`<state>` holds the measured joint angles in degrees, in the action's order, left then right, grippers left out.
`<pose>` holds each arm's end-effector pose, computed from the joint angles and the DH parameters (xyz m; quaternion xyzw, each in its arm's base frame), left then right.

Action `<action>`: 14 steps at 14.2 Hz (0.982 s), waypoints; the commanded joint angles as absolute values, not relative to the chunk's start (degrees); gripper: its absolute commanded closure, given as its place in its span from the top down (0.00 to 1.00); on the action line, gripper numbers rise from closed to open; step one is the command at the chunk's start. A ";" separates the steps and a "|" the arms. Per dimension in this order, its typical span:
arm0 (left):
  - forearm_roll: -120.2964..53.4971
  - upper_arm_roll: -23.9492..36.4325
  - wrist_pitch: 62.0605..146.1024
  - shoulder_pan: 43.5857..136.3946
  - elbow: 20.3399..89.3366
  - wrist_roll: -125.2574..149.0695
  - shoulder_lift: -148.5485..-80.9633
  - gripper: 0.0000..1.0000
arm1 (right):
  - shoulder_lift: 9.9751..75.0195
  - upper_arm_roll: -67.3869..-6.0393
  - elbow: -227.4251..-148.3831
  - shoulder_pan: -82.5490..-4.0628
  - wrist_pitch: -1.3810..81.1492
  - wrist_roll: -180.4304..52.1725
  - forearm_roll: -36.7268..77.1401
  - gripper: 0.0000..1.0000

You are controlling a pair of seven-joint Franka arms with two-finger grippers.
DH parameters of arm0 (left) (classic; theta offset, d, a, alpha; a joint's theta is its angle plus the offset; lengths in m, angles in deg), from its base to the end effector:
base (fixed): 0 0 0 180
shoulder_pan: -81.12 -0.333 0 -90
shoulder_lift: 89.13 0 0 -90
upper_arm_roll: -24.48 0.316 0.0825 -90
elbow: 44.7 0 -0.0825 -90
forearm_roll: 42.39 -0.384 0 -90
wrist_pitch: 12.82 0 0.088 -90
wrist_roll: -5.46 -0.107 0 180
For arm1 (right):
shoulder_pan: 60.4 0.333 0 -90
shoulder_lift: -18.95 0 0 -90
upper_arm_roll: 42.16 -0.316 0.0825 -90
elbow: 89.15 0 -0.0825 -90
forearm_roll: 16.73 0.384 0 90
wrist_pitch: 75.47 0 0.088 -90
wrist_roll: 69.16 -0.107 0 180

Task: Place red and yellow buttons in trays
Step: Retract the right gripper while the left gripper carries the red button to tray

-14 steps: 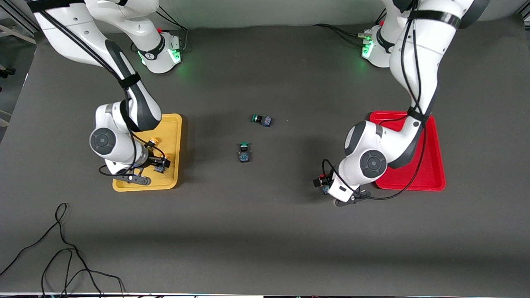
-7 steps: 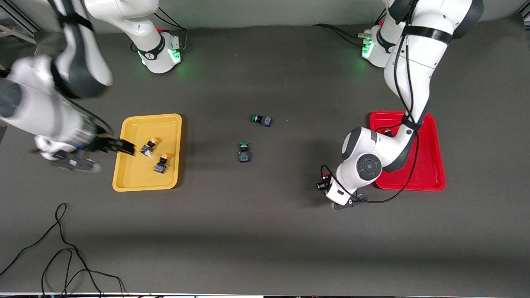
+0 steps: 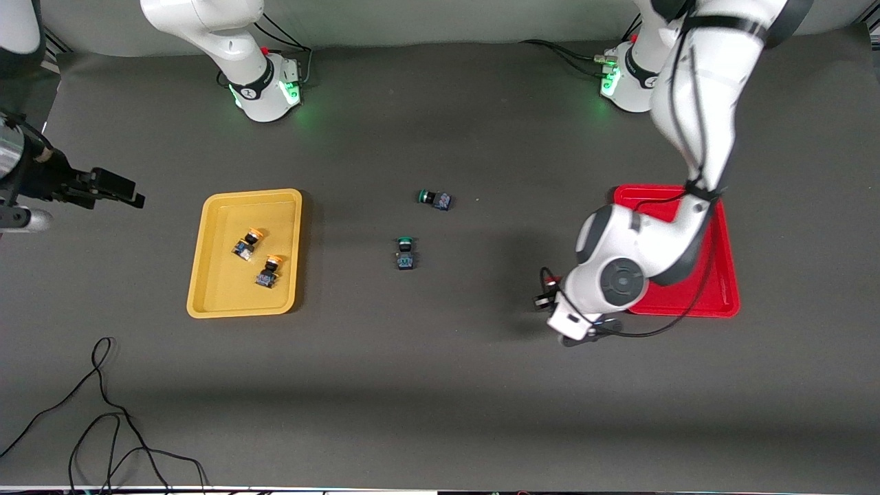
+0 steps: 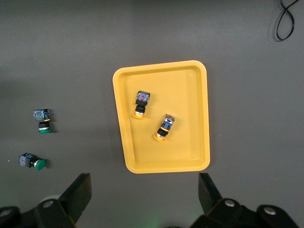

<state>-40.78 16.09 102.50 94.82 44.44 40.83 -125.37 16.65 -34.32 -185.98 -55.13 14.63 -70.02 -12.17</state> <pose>0.6368 -0.2457 0.2672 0.9860 0.1322 -0.1012 0.0087 0.5384 -0.0170 0.5907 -0.9979 0.0313 0.0382 0.0431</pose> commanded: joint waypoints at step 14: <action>-50.39 15.78 119.90 67.40 74.04 8.62 -114.71 0.43 | 16.22 -39.88 -185.30 -55.48 18.48 -73.12 -16.55 1.00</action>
<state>-49.52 15.76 119.51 66.67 71.65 6.63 -117.47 16.69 -39.57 -185.73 -55.27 18.21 -71.89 -15.58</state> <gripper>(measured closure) 0.590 0.000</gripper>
